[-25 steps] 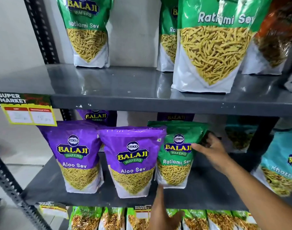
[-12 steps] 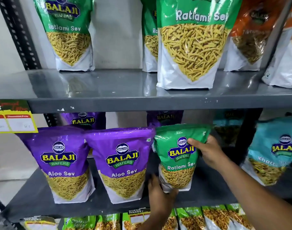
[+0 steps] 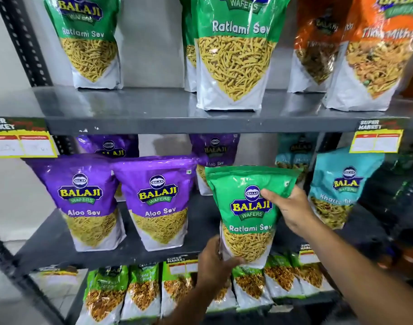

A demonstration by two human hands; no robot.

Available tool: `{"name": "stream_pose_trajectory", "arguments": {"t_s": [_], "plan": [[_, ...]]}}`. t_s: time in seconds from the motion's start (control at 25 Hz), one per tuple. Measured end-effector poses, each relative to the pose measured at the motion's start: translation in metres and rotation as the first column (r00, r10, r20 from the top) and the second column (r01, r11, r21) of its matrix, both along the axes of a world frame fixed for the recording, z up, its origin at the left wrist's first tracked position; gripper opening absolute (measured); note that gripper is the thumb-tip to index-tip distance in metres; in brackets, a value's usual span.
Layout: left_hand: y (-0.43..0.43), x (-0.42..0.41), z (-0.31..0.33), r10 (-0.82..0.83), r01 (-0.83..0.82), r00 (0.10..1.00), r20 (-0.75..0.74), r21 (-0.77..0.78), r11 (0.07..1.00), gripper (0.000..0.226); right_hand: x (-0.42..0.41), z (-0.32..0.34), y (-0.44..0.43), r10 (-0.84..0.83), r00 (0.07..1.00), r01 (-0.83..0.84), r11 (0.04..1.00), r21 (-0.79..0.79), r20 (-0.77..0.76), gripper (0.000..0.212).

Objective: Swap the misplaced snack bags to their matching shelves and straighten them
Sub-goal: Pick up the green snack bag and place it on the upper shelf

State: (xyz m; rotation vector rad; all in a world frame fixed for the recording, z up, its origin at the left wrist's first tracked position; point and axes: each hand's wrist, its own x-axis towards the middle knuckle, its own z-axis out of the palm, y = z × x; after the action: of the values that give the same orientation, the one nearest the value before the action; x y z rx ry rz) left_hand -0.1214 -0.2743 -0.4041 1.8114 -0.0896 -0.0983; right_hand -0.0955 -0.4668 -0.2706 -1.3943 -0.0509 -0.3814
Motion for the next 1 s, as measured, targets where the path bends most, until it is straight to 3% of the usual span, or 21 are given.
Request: {"name": "stream_pose_trajectory", "arguments": {"t_s": [0.28, 0.4, 0.56, 0.76, 0.88, 1.0], "plan": [[0.047, -0.070, 0.031, 0.132, -0.130, 0.977, 0.165, -0.024, 0.991, 0.054, -0.050, 0.037, 0.041, 0.180, 0.974, -0.184, 0.983, 0.021, 0.140, 0.030], [0.087, -0.085, 0.066, 0.189, -0.178, 0.956, 0.225, -0.066, 0.982, 0.071, -0.064, 0.072, 0.081, 0.228, 0.950, -0.236, 0.972, 0.012, 0.215, 0.031], [0.141, -0.091, 0.128, 0.218, -0.197, 0.906, 0.363, -0.096, 0.976, 0.077, -0.077, 0.133, 0.129, 0.254, 0.910, -0.281, 0.959, 0.037, 0.329, 0.030], [0.200, -0.071, 0.224, 0.204, -0.138, 0.811, 0.549, -0.161, 0.977, 0.067, -0.063, 0.230, 0.184, 0.223, 0.874, -0.254, 0.967, 0.016, 0.433, 0.019], [0.224, -0.045, 0.274, 0.183, -0.085, 0.767, 0.615, -0.185, 0.979, 0.060, -0.046, 0.288, 0.218, 0.182, 0.867, -0.200, 0.980, -0.010, 0.465, 0.035], [0.241, -0.014, 0.317, 0.113, -0.054, 0.732, 0.672, -0.109, 0.993, 0.049, -0.021, 0.337, 0.243, 0.178, 0.851, -0.197, 0.980, -0.014, 0.494, 0.048]]}}
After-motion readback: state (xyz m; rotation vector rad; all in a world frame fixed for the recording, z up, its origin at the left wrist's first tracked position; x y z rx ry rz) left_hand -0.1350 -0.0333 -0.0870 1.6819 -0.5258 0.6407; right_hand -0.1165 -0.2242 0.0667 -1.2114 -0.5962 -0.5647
